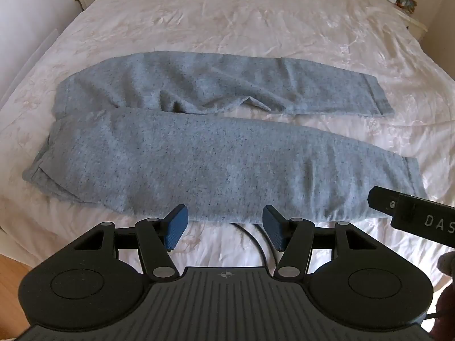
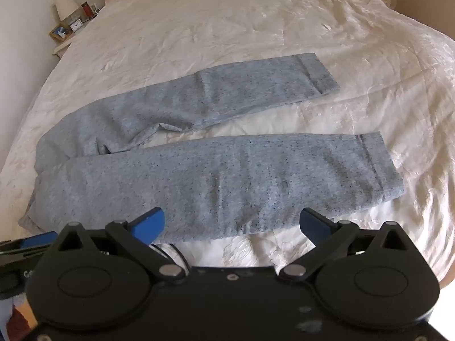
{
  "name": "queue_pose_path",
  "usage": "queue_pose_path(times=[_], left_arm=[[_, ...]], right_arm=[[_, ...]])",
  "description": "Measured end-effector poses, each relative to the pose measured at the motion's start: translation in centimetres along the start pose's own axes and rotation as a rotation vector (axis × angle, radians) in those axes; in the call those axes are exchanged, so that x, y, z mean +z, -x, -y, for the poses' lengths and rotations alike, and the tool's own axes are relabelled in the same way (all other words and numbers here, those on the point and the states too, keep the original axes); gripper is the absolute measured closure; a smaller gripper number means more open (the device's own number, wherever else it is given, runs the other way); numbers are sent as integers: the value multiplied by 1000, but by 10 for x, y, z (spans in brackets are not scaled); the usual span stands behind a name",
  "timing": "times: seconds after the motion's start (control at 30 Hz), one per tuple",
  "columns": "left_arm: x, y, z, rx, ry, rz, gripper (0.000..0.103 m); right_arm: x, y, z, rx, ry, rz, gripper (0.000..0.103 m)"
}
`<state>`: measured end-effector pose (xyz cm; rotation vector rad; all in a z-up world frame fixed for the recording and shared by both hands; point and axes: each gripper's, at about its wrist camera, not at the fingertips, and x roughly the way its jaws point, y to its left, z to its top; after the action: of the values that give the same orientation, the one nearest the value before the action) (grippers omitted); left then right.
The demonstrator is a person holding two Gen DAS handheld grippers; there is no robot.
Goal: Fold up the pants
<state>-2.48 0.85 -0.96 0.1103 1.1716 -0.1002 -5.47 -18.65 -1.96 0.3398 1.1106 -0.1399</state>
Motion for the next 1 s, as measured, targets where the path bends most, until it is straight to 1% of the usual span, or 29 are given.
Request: queue_pose_path(times=[0.27, 0.37, 0.43, 0.7, 0.93, 1.0], left_arm=[[2, 0, 1, -1, -10, -1, 46], [1, -1, 2, -3, -15, -5, 46], [1, -2, 1, -4, -17, -10, 46], [0, -5, -3, 2, -3, -20, 46], [1, -11, -11, 14, 25, -51, 46], [1, -13, -12, 21, 27, -59, 46]], right_arm=[[-1, 2, 0, -1, -7, 1, 0], [-6, -1, -3, -3, -14, -3, 0], [-2, 2, 2, 3, -17, -5, 0], [0, -3, -2, 3, -10, -5, 0], [2, -11, -5, -19, 15, -9, 0], [3, -14, -6, -38, 24, -18, 0]])
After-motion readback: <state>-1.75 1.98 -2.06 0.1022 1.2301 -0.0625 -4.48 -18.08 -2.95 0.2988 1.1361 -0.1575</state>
